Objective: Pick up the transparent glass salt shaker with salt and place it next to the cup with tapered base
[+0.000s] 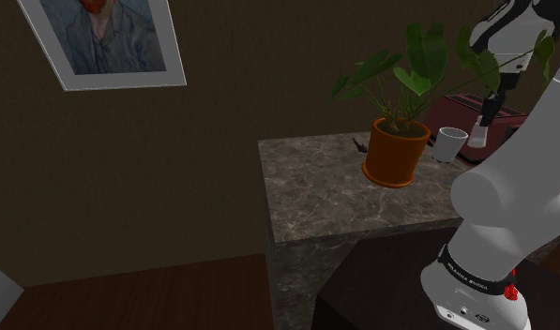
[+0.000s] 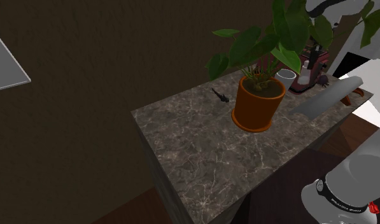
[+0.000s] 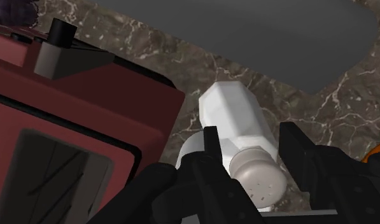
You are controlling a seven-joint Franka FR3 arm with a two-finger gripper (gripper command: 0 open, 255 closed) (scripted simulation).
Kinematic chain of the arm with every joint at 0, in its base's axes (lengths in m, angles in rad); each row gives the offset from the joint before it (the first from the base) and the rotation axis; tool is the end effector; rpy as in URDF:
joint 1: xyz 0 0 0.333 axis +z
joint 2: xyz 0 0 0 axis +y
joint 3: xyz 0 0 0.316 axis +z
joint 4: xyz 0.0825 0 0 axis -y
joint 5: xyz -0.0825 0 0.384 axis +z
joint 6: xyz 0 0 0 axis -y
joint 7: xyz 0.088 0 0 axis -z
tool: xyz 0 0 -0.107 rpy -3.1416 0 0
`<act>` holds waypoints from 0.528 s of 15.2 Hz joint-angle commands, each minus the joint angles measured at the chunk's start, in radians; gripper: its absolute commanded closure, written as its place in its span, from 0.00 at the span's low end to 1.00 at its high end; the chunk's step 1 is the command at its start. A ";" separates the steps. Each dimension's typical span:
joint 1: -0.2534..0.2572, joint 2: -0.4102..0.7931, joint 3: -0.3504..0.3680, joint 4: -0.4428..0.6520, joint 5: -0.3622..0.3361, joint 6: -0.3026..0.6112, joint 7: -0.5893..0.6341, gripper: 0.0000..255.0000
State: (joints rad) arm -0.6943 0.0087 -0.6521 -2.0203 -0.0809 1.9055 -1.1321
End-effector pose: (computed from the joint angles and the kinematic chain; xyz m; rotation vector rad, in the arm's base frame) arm 0.1151 -0.5278 0.4366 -3.0347 0.2790 0.1759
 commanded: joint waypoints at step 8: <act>-0.008 0.057 -0.004 -0.071 0.033 0.118 -0.020 1.00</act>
State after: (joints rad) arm -0.7004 0.0506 -0.6557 -2.0772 -0.0533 2.0074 -1.1471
